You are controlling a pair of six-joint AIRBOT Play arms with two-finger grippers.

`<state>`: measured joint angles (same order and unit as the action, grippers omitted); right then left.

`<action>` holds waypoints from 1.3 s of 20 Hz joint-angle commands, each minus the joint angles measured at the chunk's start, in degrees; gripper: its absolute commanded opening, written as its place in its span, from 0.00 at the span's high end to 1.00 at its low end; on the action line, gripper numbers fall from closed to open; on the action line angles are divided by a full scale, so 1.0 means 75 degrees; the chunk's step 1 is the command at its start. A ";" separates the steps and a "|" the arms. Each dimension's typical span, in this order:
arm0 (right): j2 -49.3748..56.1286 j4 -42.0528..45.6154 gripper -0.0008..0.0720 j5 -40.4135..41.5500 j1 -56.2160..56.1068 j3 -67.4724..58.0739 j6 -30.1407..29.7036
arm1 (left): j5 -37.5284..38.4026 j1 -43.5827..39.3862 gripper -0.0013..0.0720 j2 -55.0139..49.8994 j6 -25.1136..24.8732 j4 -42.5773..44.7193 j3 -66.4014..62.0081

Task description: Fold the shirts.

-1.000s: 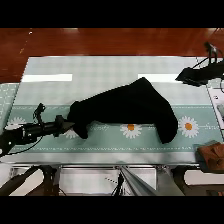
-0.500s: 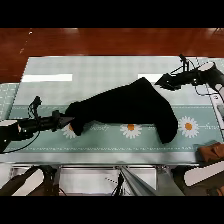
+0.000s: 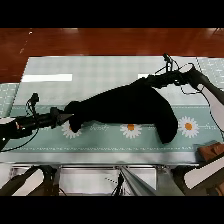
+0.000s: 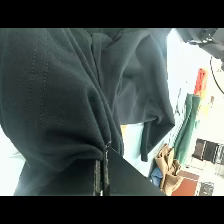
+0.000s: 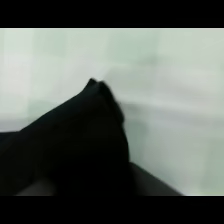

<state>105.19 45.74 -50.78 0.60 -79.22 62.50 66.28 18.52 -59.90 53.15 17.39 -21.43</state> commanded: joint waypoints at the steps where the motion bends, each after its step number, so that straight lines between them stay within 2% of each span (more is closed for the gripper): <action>1: 0.0055 0.0032 0.72 0.0280 -0.0347 0.0000 -0.0032 | 0.0000 0.0006 0.95 0.0003 0.0000 -0.0017 -0.0012; 2: 0.0020 0.0038 0.92 0.0303 -0.0347 -0.0015 -0.0035 | 0.0000 0.0006 0.95 0.0003 -0.0003 -0.0017 -0.0015; 3: -0.0087 0.0044 0.95 0.0297 -0.0289 -0.0015 -0.0044 | 0.0003 0.0006 0.95 0.0006 -0.0003 -0.0017 -0.0047; 6: -0.0924 0.0530 0.95 0.0291 0.0038 -0.0015 -0.0117 | 0.0009 0.0006 0.95 0.0090 -0.0003 -0.0117 -0.0557; 9: -0.2302 0.0819 0.95 0.0300 0.0510 -0.0015 -0.0117 | 0.0055 0.0006 0.95 0.0478 -0.0003 -0.0766 -0.1958; 12: -0.3981 0.0772 0.95 0.0408 0.0927 -0.0015 -0.0114 | 0.0055 0.0003 0.95 0.0860 0.0000 -0.1492 -0.4127; 18: -0.7204 0.0778 0.95 0.1454 0.1072 -0.0015 0.0044 | 0.0047 0.0006 0.95 0.1067 0.0003 -0.1536 -0.8766; 21: -0.8466 0.0787 0.95 0.1938 0.1072 -0.0015 0.0405 | 0.0061 0.0006 0.95 0.1198 0.0006 -0.1512 -1.0282; 24: -0.9428 0.1163 0.95 0.1501 0.1072 -0.0015 0.1341 | 0.0210 0.0006 0.95 0.1679 0.0175 -0.0764 -1.0876; 26: -0.9859 0.2192 0.95 0.0527 0.1072 -0.0015 0.2177 | 0.0813 0.0006 0.95 0.2098 0.1110 0.0921 -1.0885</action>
<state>37.26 54.74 -40.66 8.60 -79.31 70.61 68.47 18.52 -47.51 55.29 11.77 -99.50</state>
